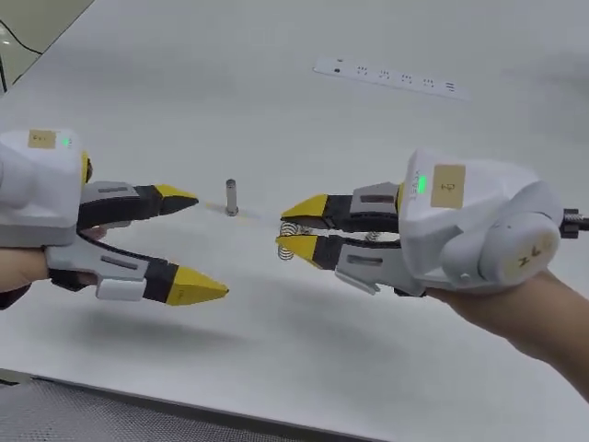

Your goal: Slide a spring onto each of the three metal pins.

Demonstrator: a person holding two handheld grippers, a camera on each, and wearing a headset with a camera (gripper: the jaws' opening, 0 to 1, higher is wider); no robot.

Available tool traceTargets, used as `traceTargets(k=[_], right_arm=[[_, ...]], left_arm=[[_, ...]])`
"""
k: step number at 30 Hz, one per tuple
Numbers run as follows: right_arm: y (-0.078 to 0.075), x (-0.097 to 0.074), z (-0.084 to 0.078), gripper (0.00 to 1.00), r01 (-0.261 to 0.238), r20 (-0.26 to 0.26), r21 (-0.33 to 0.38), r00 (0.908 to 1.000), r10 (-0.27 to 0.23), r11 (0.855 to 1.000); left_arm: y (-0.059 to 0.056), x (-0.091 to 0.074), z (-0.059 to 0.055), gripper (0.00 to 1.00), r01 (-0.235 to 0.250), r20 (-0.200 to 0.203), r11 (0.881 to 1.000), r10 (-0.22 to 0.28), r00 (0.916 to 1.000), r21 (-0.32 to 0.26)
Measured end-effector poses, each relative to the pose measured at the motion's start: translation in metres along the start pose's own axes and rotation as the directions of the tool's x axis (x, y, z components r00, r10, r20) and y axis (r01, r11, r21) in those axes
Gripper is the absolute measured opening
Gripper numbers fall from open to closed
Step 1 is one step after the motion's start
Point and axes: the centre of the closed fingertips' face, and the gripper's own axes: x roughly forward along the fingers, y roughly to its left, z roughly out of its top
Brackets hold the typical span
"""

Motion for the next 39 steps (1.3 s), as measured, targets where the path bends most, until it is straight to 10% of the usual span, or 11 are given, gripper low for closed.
traceTargets(k=[10, 39], right_arm=[[-0.006, 0.004, -0.004, 0.07, 0.015, -0.011, 0.001, 0.9998, -0.015, 1.000], [-0.048, 0.047, 0.011, 0.07, 0.034, 0.007, 0.009, 0.9994, -0.034, 0.999]], left_arm=[[0.009, -0.018, -0.003, 0.98, -0.051, 0.037, 0.998, 0.052, 0.9980, -0.033], [0.014, -0.032, -0.011, 0.98, -0.093, 0.070, 0.993, 0.098, 0.9927, -0.074]])
